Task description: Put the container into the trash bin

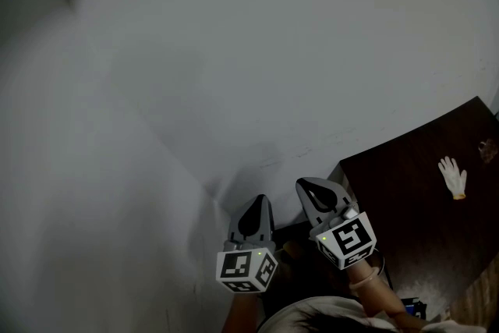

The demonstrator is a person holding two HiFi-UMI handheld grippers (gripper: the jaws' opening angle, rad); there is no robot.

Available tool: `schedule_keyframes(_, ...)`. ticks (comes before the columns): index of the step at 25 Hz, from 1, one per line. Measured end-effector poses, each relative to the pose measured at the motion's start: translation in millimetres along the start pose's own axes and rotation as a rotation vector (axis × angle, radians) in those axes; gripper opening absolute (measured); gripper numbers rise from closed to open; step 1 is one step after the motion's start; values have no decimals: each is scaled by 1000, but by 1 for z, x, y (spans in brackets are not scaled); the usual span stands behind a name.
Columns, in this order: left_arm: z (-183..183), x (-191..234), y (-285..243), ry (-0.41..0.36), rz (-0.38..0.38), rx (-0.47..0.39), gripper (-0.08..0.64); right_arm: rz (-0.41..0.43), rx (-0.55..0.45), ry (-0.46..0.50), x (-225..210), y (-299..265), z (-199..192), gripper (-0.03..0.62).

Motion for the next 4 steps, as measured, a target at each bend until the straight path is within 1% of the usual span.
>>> schedule_keyframes(4,-2,4,-2,2,1,-1,20,0,4,1,0,-3,-4,6)
Point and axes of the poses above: the fingertips, and each gripper's own axes: y backward along the fingers, x to its left, z out of its top, the point moved 8 cm from there along y, backward along the fingers, and after that the axes turned 14 degrees about -x, right-handed, at the moved point
